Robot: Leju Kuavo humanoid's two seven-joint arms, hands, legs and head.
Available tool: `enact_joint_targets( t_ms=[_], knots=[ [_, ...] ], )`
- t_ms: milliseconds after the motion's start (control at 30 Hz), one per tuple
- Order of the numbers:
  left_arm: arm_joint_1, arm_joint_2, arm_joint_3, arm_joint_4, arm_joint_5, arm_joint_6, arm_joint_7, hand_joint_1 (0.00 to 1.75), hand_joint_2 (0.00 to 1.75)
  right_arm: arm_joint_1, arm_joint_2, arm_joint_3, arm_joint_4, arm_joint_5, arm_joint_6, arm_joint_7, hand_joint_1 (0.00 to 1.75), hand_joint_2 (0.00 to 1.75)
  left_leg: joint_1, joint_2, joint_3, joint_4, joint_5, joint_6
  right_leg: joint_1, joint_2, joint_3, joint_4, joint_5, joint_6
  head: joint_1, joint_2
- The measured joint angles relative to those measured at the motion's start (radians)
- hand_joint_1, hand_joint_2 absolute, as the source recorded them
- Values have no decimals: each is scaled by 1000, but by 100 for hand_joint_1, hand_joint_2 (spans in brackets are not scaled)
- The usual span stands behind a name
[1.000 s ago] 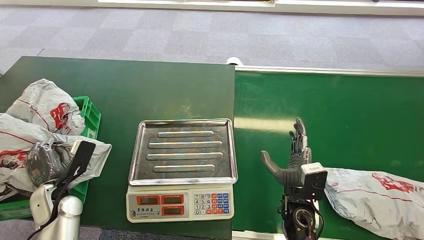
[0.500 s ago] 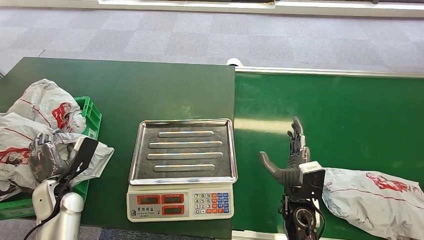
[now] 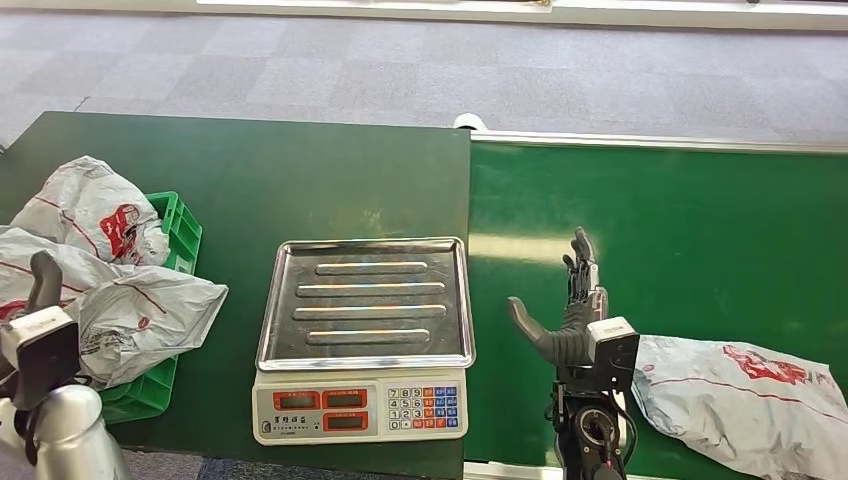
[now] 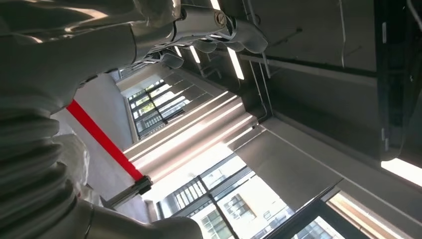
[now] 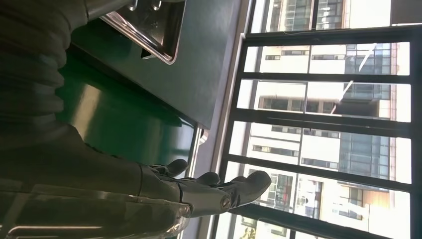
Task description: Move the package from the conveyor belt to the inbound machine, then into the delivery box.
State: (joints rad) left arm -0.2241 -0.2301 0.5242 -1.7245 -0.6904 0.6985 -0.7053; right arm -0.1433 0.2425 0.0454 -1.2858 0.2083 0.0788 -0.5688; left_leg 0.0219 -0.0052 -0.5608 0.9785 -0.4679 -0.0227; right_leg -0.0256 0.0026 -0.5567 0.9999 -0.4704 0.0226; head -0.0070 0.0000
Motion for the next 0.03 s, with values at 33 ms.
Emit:
enact_joint_targets(
  t_ms=[33],
  knots=[
    [0,-3,0,-13,1,0,0,0,175,0,0,1,2,-1,-1,0,0,175,0,0,0,0,0,0,0,0,0,0,0,0,0,0]
  ],
)
